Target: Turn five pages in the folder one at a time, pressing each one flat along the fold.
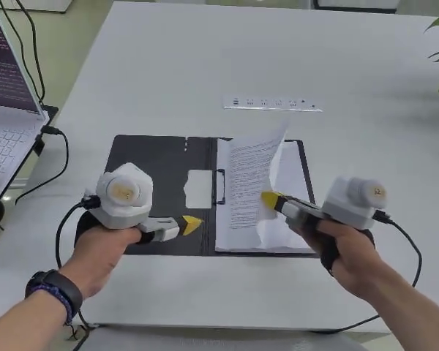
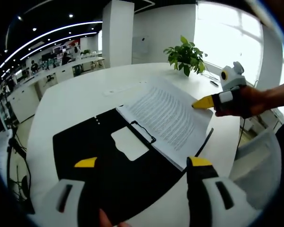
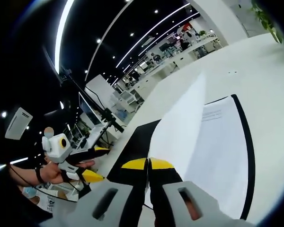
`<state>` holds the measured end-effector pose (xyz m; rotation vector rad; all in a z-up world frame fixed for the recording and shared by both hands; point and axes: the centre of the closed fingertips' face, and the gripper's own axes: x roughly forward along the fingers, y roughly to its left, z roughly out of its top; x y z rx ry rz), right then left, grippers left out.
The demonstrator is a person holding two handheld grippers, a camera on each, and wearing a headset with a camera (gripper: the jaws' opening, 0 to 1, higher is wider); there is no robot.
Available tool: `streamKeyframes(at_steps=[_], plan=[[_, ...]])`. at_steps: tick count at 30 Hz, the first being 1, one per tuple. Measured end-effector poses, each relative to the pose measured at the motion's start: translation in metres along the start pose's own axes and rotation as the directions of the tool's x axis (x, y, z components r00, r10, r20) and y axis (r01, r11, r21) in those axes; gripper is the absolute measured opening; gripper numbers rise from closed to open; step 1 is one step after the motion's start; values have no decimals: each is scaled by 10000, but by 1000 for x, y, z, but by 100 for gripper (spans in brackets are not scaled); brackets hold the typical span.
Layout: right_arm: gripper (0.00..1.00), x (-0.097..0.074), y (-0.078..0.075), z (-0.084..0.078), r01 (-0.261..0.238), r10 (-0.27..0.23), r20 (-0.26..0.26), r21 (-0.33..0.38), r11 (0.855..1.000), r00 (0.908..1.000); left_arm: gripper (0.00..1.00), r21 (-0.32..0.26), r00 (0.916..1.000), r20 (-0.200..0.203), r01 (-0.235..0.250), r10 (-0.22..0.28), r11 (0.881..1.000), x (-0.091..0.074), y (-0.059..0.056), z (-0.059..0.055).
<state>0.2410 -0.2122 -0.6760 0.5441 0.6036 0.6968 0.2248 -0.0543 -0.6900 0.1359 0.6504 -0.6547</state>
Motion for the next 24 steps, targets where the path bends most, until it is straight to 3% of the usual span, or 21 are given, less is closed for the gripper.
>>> streamKeyframes(at_steps=[11,24], plan=[[0,19,21,-2,-319,314,-194,-249,9992,9993,75,-346,9987,328,-373,385,9987,-20,12,-6],[0,36,38,-6,-554,556,-154,152,9983,9983,75,-754,9970,511,-545,584,9957,-38,20,-13]])
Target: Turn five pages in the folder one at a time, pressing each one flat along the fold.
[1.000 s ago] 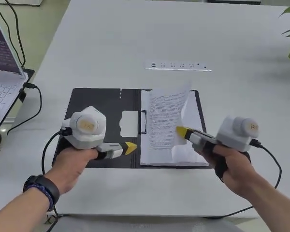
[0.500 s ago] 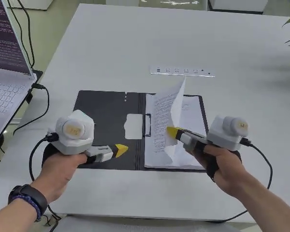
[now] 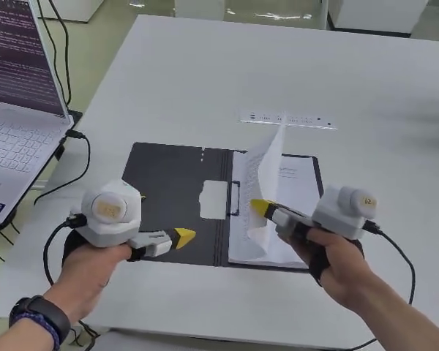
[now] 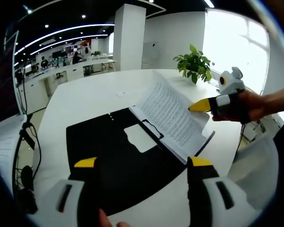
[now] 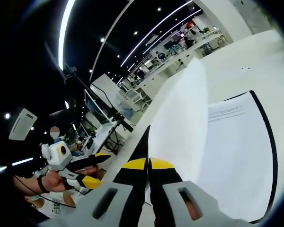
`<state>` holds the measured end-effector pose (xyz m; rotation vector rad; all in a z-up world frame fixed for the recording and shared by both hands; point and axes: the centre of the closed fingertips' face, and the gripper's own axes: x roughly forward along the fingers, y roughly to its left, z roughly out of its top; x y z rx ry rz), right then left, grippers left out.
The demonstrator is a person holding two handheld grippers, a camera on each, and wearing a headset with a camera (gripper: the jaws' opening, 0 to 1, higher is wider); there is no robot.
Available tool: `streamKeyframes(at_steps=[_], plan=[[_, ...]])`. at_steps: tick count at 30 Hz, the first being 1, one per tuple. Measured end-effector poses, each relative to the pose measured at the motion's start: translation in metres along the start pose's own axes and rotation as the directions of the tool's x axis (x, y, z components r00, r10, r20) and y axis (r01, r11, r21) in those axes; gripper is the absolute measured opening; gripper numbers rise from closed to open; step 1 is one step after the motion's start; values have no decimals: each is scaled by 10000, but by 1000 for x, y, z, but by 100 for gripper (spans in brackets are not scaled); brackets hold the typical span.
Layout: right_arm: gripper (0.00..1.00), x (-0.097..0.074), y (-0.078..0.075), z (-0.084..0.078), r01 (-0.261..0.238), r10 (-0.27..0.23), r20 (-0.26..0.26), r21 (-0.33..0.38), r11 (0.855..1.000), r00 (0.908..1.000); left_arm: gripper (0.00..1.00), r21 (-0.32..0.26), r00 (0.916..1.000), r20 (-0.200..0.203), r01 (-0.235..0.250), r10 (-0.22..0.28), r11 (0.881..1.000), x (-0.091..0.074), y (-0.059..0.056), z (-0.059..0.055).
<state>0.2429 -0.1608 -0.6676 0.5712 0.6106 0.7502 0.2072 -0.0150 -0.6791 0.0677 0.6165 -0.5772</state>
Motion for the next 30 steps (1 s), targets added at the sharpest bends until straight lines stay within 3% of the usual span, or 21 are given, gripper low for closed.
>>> streamKeyframes(at_steps=[10,30], plan=[[0,16,12,-15,-253,247,-467,-122,9996,9986,75,-107,9999,17,-158,159,9998,-13,6,-9],[0,49,31,-27,-597,575,-944,-213,9980,9939,76,16,9991,16,-430,430,9991,-38,24,-15]])
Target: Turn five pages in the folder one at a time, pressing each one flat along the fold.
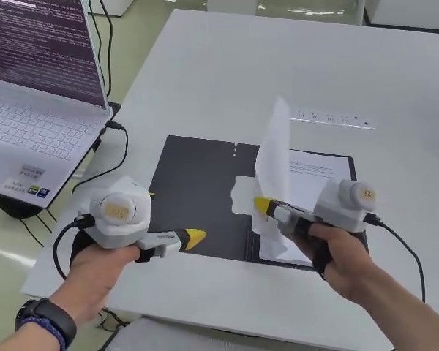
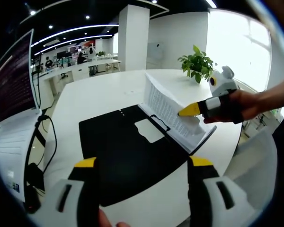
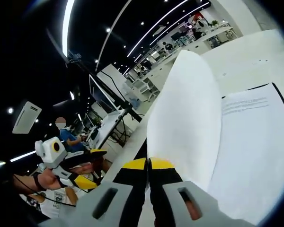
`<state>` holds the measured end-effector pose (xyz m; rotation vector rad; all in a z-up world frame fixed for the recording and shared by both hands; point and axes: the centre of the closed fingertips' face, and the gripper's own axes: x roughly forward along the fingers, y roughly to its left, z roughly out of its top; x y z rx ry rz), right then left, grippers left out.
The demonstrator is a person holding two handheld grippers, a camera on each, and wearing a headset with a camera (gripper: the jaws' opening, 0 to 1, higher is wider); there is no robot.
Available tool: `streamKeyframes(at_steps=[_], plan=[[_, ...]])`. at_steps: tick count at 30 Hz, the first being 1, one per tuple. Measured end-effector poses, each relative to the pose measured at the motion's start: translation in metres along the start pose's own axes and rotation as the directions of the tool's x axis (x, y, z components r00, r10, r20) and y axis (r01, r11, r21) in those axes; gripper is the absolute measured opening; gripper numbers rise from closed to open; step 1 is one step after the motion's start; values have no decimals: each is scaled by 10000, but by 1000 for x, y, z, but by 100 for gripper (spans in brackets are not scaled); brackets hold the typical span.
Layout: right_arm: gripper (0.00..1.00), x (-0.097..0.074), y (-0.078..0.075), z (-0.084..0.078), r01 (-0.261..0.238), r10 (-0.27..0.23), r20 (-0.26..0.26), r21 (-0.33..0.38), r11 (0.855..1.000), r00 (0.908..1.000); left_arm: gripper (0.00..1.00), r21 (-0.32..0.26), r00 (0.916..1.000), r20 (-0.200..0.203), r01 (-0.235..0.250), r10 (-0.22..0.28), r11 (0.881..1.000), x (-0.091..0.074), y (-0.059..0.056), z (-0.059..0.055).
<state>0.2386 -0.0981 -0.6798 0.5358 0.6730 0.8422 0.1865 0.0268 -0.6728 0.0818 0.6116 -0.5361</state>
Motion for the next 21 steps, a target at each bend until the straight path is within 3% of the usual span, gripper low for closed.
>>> streamKeyframes(at_steps=[21], plan=[[0,43,14,-25,-321,313,-976,-62,9995,9947,77,-9,9997,82,-247,247,9997,-21,7,-6]])
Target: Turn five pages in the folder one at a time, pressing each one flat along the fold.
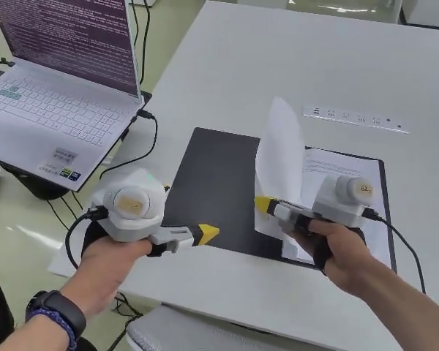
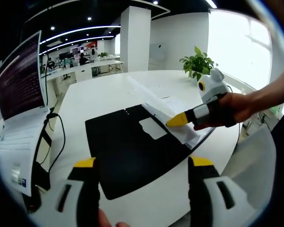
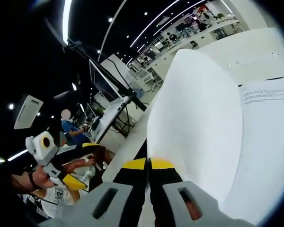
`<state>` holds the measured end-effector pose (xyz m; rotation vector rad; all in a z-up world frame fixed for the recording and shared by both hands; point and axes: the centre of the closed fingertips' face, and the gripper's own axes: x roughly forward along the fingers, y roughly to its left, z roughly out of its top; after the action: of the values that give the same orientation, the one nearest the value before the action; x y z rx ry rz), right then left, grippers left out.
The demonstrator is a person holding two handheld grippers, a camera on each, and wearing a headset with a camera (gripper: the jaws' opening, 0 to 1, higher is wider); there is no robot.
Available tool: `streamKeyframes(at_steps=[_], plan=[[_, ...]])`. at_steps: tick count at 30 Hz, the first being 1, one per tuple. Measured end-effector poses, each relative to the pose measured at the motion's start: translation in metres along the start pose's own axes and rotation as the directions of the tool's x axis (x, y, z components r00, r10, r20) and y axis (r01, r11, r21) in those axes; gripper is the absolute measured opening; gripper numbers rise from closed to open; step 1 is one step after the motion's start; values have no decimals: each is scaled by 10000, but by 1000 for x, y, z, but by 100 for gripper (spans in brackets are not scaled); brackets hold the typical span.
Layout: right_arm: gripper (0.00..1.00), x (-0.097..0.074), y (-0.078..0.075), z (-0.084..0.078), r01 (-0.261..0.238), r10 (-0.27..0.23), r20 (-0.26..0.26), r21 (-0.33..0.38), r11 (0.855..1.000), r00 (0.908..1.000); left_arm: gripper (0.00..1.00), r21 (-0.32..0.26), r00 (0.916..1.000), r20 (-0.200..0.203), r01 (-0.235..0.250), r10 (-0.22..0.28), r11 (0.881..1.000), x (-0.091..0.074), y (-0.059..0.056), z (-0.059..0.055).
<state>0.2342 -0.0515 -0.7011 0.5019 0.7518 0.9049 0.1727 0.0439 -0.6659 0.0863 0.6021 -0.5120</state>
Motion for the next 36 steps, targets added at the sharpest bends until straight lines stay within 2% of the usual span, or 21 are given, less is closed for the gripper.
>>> streamKeyframes(at_steps=[5,11,20,30,36], plan=[[0,12,2,-7,-24,26,-333,45,10000,9994,77,-147,9999,84,-55,56,9999,-5,3,1],[0,25,5,-13,-125,129,-504,93,9999,9986,77,-190,9998,137,-120,122,9997,-7,6,2],[0,46,7,-27,-143,159,-898,193,9997,9958,77,-257,9999,39,-160,161,9995,-11,8,-4],[0,63,-7,-39,160,-85,-1230,597,9981,9924,76,-418,9997,-43,-235,233,9988,-12,14,-9],[0,74,-20,-49,505,-373,-1642,769,9958,9857,76,-351,9998,-30,-187,186,9992,-8,12,-3]])
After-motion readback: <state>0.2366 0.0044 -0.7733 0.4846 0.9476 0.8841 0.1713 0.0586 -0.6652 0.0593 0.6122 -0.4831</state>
